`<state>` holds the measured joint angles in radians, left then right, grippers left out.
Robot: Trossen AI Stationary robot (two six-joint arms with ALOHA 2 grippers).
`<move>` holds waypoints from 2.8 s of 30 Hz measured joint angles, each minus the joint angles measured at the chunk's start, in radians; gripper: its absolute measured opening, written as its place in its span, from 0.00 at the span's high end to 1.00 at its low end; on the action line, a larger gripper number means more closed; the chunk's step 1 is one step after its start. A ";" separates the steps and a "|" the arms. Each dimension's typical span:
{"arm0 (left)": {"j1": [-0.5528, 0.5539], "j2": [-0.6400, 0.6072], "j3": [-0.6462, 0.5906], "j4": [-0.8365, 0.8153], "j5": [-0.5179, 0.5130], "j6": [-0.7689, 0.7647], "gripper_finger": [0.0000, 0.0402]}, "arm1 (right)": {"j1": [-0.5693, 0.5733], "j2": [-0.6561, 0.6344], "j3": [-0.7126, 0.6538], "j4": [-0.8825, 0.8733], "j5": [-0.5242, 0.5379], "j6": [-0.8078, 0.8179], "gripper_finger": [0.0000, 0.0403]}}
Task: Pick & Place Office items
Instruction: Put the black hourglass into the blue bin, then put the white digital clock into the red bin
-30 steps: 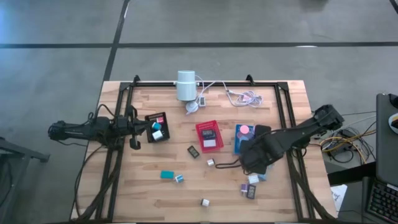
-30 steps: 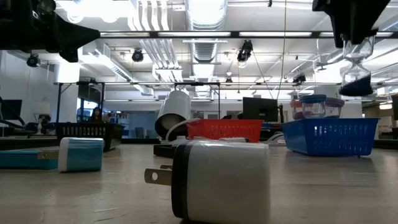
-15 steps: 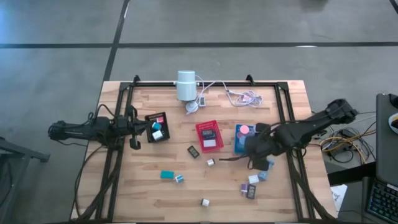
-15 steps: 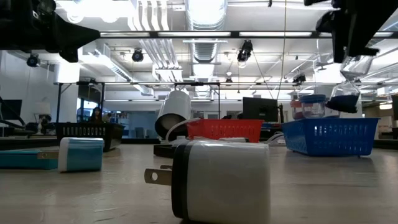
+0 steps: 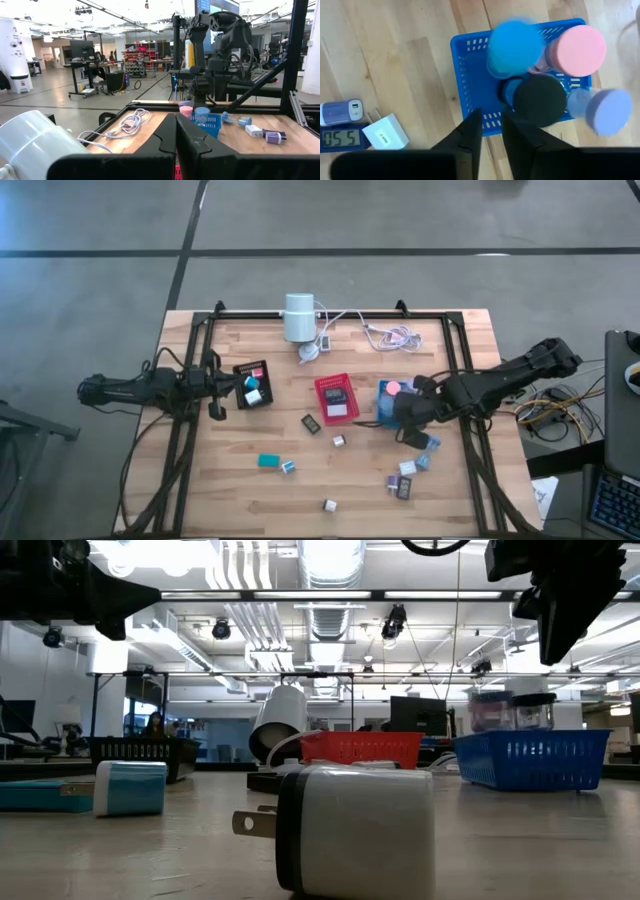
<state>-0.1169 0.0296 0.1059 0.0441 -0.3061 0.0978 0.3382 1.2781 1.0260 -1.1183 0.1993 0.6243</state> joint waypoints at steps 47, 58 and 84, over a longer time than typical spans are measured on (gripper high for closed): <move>0.000 0.000 0.000 -0.031 0.002 0.037 0.98 | -0.033 -0.838 -0.529 1.086 0.022 -0.549 0.92; 0.000 0.000 -0.021 -0.038 0.018 0.030 0.98 | -0.052 -1.151 -0.780 1.174 0.010 -0.581 0.92; 0.000 0.001 0.022 0.016 -0.011 0.126 0.99 | -0.051 -1.250 -0.991 1.353 0.099 -0.719 0.92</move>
<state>-0.1169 0.0303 0.1277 0.0600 -0.3167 0.2235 0.2874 0.0277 0.0349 0.2343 0.2985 -0.0951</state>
